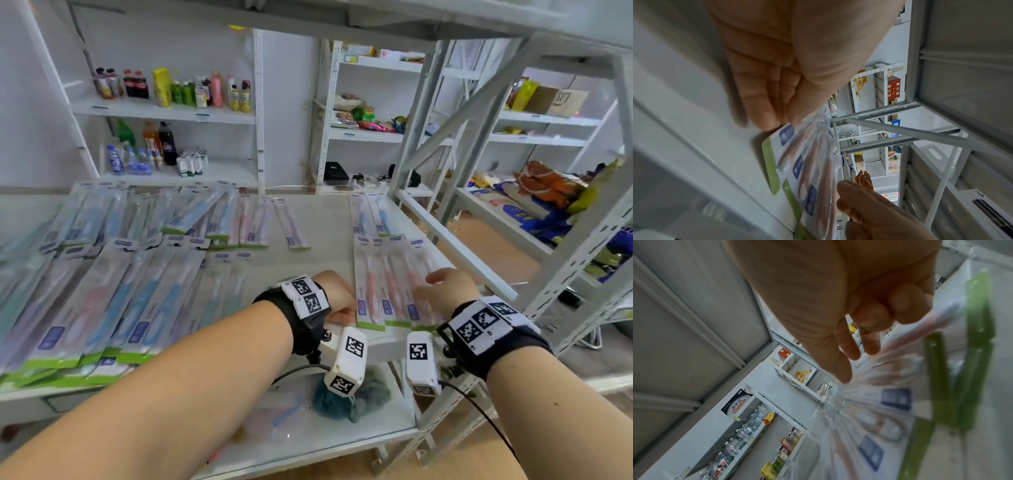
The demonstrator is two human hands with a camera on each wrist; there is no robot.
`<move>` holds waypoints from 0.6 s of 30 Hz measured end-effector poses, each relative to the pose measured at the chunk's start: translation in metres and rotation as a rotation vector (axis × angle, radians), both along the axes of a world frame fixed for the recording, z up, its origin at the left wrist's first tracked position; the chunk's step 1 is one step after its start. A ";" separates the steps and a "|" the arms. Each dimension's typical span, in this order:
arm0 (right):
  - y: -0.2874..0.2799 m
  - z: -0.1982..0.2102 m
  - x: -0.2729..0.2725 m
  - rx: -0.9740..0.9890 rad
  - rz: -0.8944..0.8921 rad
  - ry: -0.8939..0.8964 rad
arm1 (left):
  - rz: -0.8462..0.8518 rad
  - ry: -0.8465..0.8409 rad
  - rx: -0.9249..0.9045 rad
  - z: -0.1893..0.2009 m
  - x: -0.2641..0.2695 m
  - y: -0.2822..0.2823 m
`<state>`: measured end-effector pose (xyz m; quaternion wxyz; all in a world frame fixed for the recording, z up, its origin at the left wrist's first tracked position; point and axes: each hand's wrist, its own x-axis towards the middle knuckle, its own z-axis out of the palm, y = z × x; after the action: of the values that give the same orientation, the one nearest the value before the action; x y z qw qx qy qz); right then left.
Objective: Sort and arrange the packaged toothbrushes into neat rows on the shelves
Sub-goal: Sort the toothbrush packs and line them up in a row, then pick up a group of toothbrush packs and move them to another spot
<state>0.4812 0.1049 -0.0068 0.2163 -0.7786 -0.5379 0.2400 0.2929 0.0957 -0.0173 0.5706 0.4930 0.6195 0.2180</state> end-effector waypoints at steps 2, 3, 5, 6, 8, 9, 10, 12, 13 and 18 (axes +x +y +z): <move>0.006 0.002 -0.011 0.052 0.021 0.006 | 0.028 -0.033 0.032 0.002 -0.012 -0.006; 0.009 0.003 -0.020 0.073 0.044 0.008 | 0.054 -0.070 0.036 0.003 -0.020 -0.008; 0.014 0.006 -0.045 0.092 0.104 0.007 | 0.076 -0.114 0.044 0.007 -0.039 -0.016; 0.016 0.006 -0.064 0.094 0.148 0.005 | 0.090 -0.107 0.051 0.009 -0.053 -0.021; 0.018 0.006 -0.094 0.097 0.224 0.014 | 0.099 -0.081 0.073 0.012 -0.074 -0.026; 0.018 0.004 -0.111 0.095 0.268 0.024 | 0.132 -0.072 0.092 0.013 -0.087 -0.030; 0.018 0.003 -0.128 0.092 0.315 0.036 | 0.166 -0.071 0.103 0.015 -0.101 -0.034; 0.015 0.001 -0.163 0.070 0.420 0.061 | 0.227 -0.085 0.141 0.017 -0.131 -0.043; 0.012 0.000 -0.180 0.049 0.471 0.066 | 0.268 -0.092 0.163 0.019 -0.146 -0.049; -0.004 -0.006 -0.243 -0.038 0.562 0.058 | 0.445 -0.074 0.209 0.021 -0.214 -0.072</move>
<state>0.2380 0.1012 -0.0127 0.1420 -0.5955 -0.7218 0.3227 0.0789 0.0238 0.0036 0.4766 0.3925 0.6655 0.4193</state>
